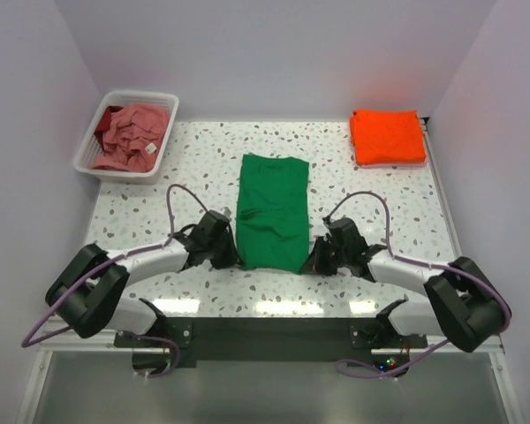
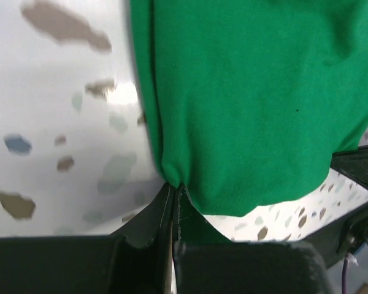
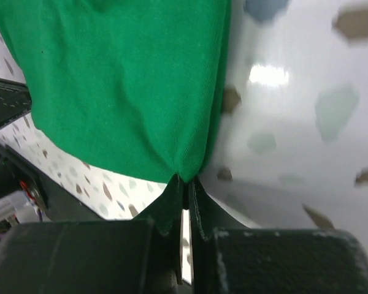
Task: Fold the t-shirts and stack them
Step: Fold the tshirt
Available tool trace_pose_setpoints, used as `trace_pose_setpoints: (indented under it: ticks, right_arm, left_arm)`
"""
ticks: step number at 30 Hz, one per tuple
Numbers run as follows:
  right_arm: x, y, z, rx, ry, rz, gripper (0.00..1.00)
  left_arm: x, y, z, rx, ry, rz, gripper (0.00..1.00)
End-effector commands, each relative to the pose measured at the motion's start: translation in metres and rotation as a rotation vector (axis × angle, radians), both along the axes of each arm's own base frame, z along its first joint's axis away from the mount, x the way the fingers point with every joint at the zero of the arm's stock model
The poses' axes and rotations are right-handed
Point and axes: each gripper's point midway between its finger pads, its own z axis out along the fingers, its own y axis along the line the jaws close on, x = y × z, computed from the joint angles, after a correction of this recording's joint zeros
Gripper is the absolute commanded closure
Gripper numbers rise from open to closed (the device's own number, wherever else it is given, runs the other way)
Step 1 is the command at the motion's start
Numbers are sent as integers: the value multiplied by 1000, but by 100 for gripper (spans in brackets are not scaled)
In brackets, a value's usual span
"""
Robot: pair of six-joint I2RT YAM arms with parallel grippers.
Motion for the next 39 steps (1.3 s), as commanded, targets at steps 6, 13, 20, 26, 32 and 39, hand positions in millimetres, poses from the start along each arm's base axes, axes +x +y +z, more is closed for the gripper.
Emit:
trace_pose_setpoints:
  ticks: [6,13,20,26,32,39]
  right_arm:
    - [-74,-31,-4,-44,133,-7,100]
    - [-65,-30,24,5,41,-39,100]
    - [-33,-26,61,-5,-125,-45,100]
    - [10,-17,107,-45,-287,-45,100]
    - [50,-22,149,-104,-408,-86,100]
    - [86,-17,187,-106,-510,-84,100]
  left_arm:
    - [-89,30,-23,77,208,-8,100]
    - [-72,11,14,3,53,-52,100]
    - [-40,4,55,7,-91,-33,100]
    - [-5,3,90,40,-217,38,100]
    - [47,3,147,33,-379,128,100]
    - [98,14,188,12,-468,175,100]
